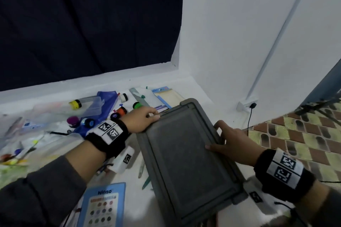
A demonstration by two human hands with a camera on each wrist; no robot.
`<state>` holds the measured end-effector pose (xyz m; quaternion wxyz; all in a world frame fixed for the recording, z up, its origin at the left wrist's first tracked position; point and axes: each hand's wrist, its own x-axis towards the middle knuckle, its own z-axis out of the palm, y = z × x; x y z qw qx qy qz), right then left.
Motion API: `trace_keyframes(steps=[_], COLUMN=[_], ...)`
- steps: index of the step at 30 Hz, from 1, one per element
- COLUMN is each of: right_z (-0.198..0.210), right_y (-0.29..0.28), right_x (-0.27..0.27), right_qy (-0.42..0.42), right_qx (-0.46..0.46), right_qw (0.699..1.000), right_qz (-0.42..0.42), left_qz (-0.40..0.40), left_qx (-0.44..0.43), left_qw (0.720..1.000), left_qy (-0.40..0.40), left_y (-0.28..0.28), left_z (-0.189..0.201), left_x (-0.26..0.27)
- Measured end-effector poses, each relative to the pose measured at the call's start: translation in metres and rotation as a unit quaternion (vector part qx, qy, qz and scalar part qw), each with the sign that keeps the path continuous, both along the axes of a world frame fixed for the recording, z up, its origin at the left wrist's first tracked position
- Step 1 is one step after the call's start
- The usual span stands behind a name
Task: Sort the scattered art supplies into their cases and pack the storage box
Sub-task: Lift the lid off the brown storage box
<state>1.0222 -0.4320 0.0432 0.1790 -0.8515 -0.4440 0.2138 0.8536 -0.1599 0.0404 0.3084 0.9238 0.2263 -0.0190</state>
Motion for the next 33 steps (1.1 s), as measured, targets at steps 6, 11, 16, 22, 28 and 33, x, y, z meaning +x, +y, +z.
trace_keyframes(steps=[6, 11, 16, 22, 28, 33], right_z=[0.017, 0.018, 0.015, -0.011, 0.002, 0.03], right_y=[0.026, 0.05, 0.081, 0.122, 0.144, 0.159], right_x=[0.005, -0.014, -0.054, -0.1, -0.127, -0.185], right_qy=[0.003, 0.103, 0.345, 0.281, 0.075, 0.182], right_qx=[0.108, 0.228, 0.313, 0.324, 0.342, 0.321], right_qw=[0.994, 0.968, 0.883, 0.902, 0.933, 0.925], right_qz=[-0.005, -0.015, -0.057, -0.038, 0.08, 0.093], left_qz=[0.136, 0.29, 0.414, 0.519, 0.555, 0.521], left_qx=[-0.094, -0.104, -0.106, -0.09, 0.029, 0.065], left_qw=[0.968, 0.909, 0.822, 0.701, 0.707, 0.744], left_qy=[-0.187, -0.282, -0.377, -0.481, -0.438, -0.413], left_y=[0.0, -0.01, -0.04, -0.061, -0.053, -0.047], left_z=[0.02, 0.026, 0.017, -0.005, 0.0, 0.024], left_x=[-0.075, -0.146, -0.191, -0.217, -0.29, -0.359])
